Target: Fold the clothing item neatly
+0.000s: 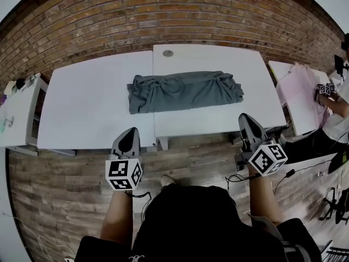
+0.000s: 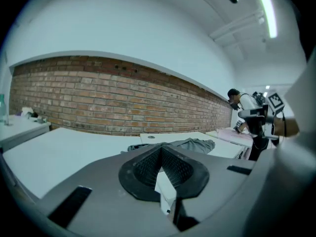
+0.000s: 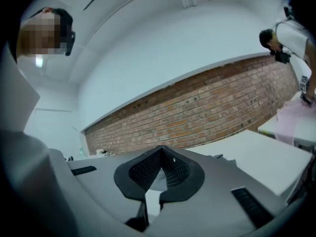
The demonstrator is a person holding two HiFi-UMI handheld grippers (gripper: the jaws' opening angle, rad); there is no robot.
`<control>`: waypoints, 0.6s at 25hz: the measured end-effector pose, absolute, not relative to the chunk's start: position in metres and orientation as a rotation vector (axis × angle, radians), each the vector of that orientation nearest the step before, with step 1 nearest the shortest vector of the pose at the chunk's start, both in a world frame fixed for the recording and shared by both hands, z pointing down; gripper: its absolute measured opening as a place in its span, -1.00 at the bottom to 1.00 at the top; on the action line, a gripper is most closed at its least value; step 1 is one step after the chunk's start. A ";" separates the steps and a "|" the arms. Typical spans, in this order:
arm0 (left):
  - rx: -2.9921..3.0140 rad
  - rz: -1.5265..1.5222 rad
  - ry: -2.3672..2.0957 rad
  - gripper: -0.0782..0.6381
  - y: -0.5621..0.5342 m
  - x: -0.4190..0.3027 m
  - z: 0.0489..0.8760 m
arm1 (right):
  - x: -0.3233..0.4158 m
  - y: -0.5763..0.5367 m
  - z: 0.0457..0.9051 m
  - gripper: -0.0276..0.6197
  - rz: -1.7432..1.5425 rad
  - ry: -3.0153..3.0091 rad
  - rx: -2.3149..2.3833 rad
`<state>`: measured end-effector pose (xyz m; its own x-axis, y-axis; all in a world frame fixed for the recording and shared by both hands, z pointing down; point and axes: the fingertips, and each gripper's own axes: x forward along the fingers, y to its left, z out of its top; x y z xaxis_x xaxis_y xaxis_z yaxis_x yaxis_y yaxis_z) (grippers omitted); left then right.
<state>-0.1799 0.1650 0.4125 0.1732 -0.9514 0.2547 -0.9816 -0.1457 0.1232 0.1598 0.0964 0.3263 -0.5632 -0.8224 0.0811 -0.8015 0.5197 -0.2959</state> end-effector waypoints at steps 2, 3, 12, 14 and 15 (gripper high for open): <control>2.221 0.190 -1.881 -0.79 0.181 -0.164 0.403 | 0.165 0.111 0.317 -0.91 -0.395 2.708 -1.432; 2.231 0.197 -1.880 -0.79 0.189 -0.155 0.401 | 0.171 0.118 0.315 -0.91 -0.389 2.703 -1.434; 2.236 0.228 -1.914 -0.79 0.294 -0.068 0.396 | 0.245 0.227 0.321 -0.91 -0.246 2.692 -1.588; 2.231 0.232 -1.933 -0.79 0.333 -0.045 0.396 | 0.269 0.261 0.330 -0.91 -0.242 2.685 -1.629; 2.228 0.232 -1.945 -0.79 0.352 -0.035 0.395 | 0.280 0.278 0.334 -0.91 -0.247 2.683 -1.634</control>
